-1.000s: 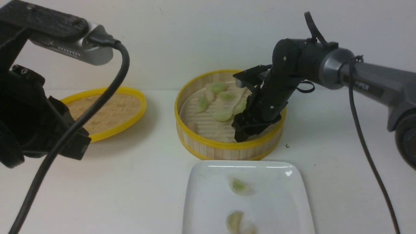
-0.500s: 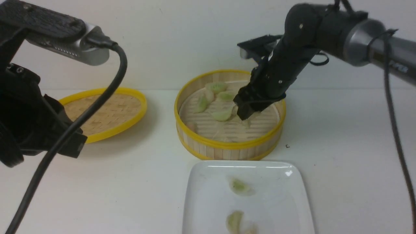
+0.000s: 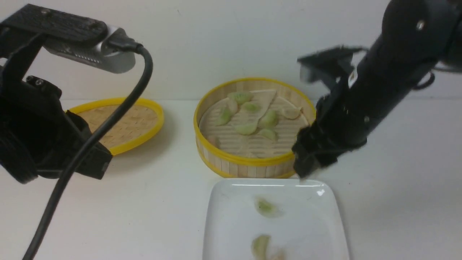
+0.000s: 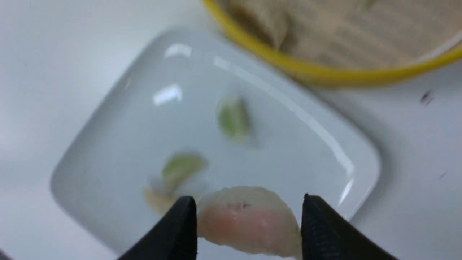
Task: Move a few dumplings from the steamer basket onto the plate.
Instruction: Use the right arm to put the dumpling into the plate
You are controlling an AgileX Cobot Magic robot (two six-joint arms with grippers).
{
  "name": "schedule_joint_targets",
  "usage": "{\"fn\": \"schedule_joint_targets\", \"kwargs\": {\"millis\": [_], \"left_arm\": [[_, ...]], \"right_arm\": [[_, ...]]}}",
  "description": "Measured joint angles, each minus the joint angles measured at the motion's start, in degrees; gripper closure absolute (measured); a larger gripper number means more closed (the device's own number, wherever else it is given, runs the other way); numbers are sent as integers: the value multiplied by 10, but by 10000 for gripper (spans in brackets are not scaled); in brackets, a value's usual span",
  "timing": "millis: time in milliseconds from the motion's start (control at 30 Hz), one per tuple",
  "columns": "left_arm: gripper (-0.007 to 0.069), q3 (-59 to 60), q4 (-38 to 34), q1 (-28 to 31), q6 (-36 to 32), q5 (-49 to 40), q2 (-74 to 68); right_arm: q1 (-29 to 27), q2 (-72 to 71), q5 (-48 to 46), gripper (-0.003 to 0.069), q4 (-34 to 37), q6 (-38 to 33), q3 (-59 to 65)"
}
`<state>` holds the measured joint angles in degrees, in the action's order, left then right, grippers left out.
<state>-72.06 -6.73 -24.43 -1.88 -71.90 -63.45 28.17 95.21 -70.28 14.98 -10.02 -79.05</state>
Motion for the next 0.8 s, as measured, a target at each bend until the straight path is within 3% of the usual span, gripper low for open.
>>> {"fn": "schedule_joint_targets", "kwargs": {"millis": [133,300,400,533,800], "left_arm": [[631,0,-4,0,-6,0,-18],[631,0,-9,0,-9,1,-25],[631,0,-11,0,-13,1,-28],[631,0,-14,0,-14,17,-28],[631,0,-14,0,-14,21,-28]], "right_arm": [[35,24,101,319,4,2,119],[45,72,160,317,12,2,137],[45,83,169,258,9,2,131],[42,83,110,124,-24,10,52],[-10,107,81,88,-90,19,-160]]}}
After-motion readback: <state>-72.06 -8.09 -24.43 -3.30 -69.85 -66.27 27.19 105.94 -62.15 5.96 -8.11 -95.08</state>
